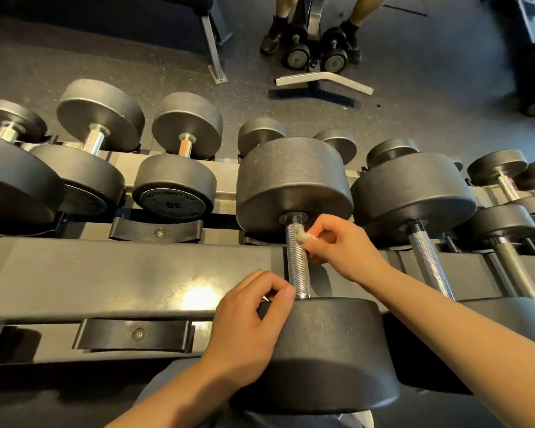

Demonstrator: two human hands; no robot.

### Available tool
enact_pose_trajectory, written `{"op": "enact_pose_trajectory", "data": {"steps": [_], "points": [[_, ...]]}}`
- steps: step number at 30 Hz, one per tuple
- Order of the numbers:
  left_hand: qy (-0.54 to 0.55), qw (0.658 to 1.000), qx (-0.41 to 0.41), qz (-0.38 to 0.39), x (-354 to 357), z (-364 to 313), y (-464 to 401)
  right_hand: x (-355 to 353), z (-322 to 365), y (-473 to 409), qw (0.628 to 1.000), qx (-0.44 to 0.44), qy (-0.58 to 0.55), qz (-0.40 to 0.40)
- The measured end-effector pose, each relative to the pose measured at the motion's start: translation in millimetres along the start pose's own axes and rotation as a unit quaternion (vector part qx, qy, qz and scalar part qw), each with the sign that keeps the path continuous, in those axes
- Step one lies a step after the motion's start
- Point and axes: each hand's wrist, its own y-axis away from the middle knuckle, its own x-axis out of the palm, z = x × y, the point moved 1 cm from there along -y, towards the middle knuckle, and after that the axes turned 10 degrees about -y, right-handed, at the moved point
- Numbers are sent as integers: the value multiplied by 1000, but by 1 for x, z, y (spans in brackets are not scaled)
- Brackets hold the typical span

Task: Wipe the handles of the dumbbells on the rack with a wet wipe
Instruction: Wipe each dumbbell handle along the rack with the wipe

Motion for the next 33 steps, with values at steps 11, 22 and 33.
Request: {"op": "enact_pose_trajectory", "data": {"steps": [11,22,33], "points": [[116,976,-181,30,1,2,-9,10,8,-24,905,-315,286,22],[107,982,-152,21,1,5,-14,-12,-5,5,897,-134,102,408],[99,985,-140,9,1,7,-14,-11,12,3,877,-133,152,436]]}}
